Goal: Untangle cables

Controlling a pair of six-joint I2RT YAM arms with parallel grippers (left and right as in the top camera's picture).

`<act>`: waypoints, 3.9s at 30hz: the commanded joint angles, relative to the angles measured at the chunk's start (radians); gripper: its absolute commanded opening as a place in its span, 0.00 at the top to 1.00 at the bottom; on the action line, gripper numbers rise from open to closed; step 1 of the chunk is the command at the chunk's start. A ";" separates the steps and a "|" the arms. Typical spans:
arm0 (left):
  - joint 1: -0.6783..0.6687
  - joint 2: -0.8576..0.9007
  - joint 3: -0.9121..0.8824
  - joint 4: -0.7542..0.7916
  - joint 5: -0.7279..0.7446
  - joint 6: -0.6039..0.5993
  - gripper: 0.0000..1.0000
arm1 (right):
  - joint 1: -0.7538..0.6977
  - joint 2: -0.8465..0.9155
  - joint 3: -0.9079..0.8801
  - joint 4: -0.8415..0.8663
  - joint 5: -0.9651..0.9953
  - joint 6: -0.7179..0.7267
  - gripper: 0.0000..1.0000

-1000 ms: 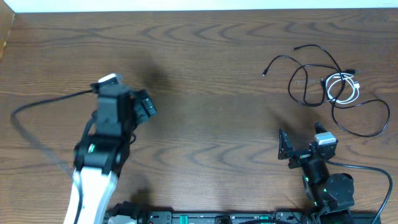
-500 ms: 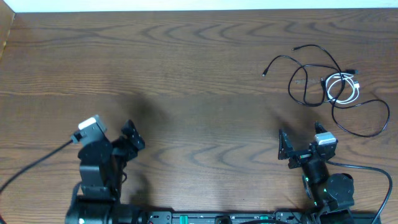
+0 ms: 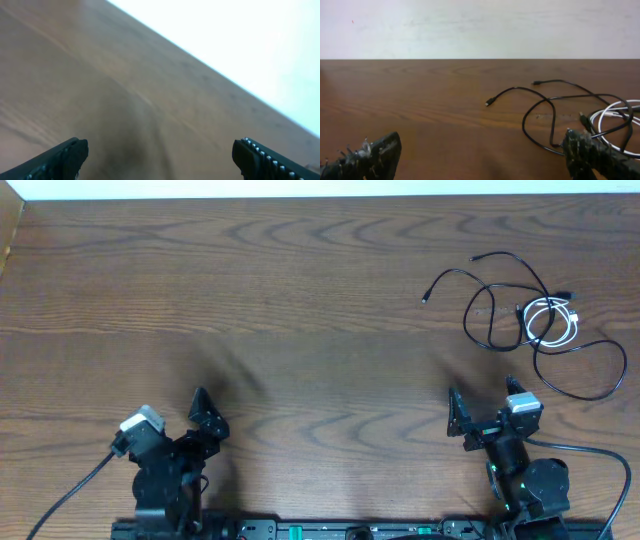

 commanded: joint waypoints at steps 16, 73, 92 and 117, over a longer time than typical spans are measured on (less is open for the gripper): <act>0.014 -0.065 -0.034 0.473 -0.009 0.087 0.02 | -0.008 -0.002 -0.001 -0.005 0.011 0.008 0.01; 0.012 -0.063 -0.368 0.462 0.055 0.121 0.02 | -0.008 -0.002 -0.001 -0.005 0.011 0.008 0.01; 0.012 -0.063 -0.368 0.462 0.055 0.121 0.02 | -0.008 -0.002 -0.001 -0.005 0.011 0.008 0.01; 0.012 -0.063 -0.368 0.462 0.055 0.121 0.02 | -0.008 -0.002 -0.001 -0.005 0.011 0.008 0.01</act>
